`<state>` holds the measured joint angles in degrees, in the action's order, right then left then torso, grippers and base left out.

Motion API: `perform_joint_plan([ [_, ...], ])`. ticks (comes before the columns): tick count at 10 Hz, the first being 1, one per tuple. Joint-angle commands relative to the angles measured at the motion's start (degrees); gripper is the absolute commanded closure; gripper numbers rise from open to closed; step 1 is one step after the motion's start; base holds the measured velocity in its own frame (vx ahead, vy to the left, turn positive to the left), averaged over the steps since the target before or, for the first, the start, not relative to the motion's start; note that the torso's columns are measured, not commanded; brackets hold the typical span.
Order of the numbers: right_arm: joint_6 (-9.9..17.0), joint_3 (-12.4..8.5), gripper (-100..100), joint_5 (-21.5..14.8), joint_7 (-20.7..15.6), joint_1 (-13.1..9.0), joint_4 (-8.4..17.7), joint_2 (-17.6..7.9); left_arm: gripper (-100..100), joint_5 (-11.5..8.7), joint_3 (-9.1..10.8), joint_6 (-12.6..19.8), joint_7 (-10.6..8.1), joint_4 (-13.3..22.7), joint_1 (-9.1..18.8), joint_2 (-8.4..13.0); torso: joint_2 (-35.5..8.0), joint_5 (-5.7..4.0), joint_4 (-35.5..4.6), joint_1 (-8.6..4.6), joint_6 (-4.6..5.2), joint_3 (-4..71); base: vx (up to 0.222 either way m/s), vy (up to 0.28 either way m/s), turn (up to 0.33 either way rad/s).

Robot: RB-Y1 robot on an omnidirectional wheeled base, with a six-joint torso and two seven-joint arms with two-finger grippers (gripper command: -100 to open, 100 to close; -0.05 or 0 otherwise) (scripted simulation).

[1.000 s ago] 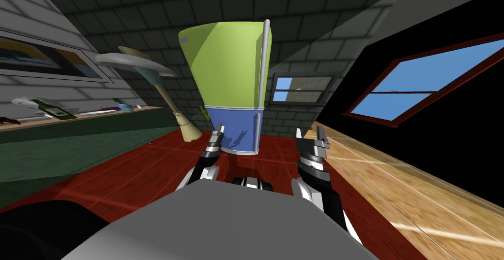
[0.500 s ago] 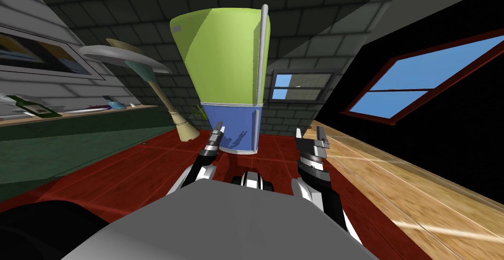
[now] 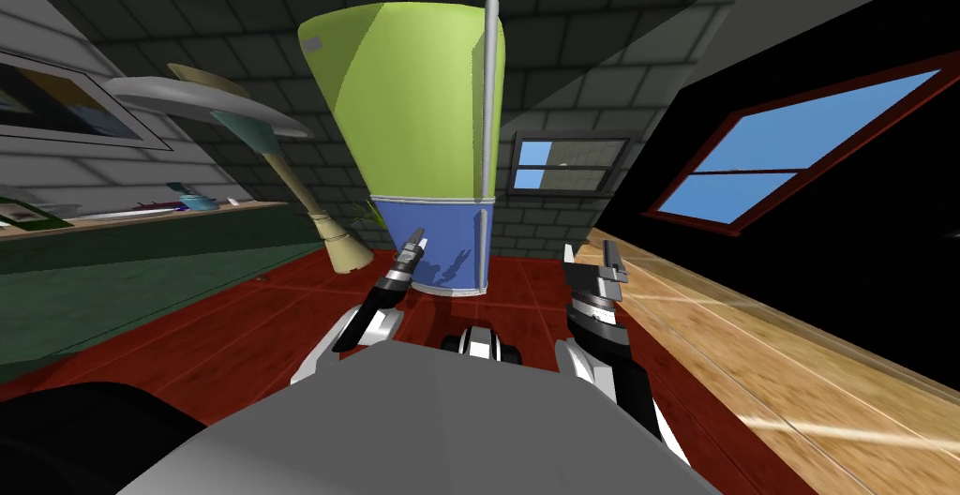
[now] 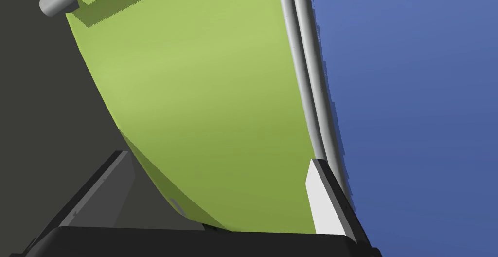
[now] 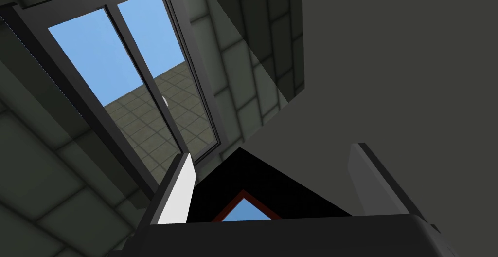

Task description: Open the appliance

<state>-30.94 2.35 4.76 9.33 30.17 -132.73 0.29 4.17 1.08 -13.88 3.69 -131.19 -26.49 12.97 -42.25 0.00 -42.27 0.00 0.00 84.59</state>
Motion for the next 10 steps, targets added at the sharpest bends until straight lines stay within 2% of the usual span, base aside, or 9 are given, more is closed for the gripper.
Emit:
perform_joint_plan([
  [1, 0.0, 0.0, 0, 0.0, 0.0, 0.0, 0.0, 0.0, -100, -0.55, 0.97, 3.55, -0.64, -0.96, 0.81, 2.5, -0.12, 0.02, -0.03, 0.06, -0.01, -0.07, 0.022, -0.044, -0.042],
  [3, 0.0, 0.0, 0, 0.0, 0.0, 0.0, 0.0, 0.0, -100, -1.27, 2.25, 7.0, -1.44, -2.33, 1.75, 5.82, -0.05, -0.01, -0.02, -0.04, 0.0, -0.04, 0.049, -0.072, -0.056],
  [4, 0.0, 0.0, 0, 0.0, 0.0, 0.0, 0.0, 0.0, -100, -1.27, 2.25, 7.62, -1.44, -2.33, 1.75, 5.82, 0.02, -0.02, 0.0, -0.08, 0.0, 0.01, 0.046, -0.054, -0.014],
  [6, 0.0, 0.0, 0, 0.0, 0.0, 0.0, 0.0, 0.0, -100, -2.05, 3.6, 11.37, -2.3, -3.75, 2.75, 9.34, -0.02, 0.02, -0.01, 0.05, 0.0, -0.01, 0.051, -0.059, -0.047],
  [7, 0.0, 0.0, 0, 0.0, 0.0, 0.0, 0.0, 0.0, -100, -2.05, 3.6, 11.95, -2.3, -3.75, 2.75, 9.34, -0.01, 0.0, -0.01, -0.02, 0.0, -0.01, 0.044, -0.053, -0.024],
  [9, 0.0, 0.0, 0, 0.0, 0.0, 0.0, 0.0, 0.0, -100, -2.85, 5.02, 15.56, -3.19, -5.1, 3.81, 13.02, -0.05, 0.01, -0.02, 0.02, 0.0, -0.04, 0.053, -0.063, -0.05],
  [10, 0.0, 0.0, 0, 0.0, 0.0, 0.0, 0.0, 0.0, -100, -2.85, 5.02, 16.48, -3.19, -5.1, 3.81, 13.02, 0.0, -0.01, 0.0, -0.06, 0.01, 0.0, 0.048, -0.053, -0.023],
])
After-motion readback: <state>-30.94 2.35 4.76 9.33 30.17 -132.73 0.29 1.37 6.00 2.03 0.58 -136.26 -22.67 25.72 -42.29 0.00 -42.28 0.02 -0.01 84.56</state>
